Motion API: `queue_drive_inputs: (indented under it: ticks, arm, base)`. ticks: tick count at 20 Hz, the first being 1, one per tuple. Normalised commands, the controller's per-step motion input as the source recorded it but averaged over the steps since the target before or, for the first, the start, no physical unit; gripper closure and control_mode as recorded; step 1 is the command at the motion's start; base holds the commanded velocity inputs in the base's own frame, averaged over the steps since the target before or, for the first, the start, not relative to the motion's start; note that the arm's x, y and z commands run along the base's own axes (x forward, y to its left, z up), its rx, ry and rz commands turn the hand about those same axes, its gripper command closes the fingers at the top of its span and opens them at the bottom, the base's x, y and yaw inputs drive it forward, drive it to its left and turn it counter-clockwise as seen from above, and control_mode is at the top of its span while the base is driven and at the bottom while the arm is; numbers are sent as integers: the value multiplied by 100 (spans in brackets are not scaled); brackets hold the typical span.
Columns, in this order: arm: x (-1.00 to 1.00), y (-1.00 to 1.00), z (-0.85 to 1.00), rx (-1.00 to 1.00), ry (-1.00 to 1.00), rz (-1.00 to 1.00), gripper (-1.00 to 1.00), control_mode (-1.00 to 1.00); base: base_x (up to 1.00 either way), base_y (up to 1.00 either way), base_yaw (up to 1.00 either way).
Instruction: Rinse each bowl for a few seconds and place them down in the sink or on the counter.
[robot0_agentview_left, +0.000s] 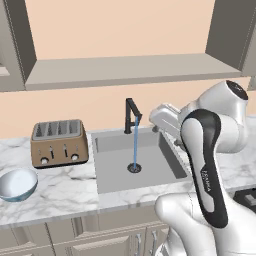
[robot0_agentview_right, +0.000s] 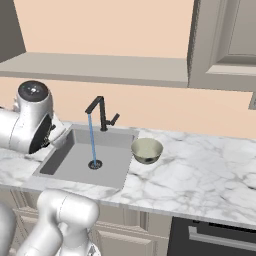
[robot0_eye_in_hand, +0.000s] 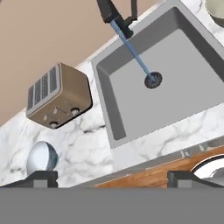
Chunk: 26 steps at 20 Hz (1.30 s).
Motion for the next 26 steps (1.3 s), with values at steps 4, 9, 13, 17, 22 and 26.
queue_drive_inputs:
  ticks: [4, 9, 13, 17, 22, 26]
  arm:
    - [0, 89, -14, 4, 0, 1, -100, -100]
    - [0, 80, -15, 7, 0, 1, -100, -100]
    - [0, 69, -14, 9, 0, 0, -100, -100]
    - [5, 62, -16, 14, 2, 0, -100, -100]
    - [11, 59, -18, 12, 2, 0, -100, -100]
    - [18, 53, -25, 8, 0, 0, -100, -100]
  base:
    - [0, 0, 0]
    - [0, 0, 0]
    - [0, 0, 0]
    - [0, 0, 0]
    - [0, 0, 0]
    - [0, 0, 0]
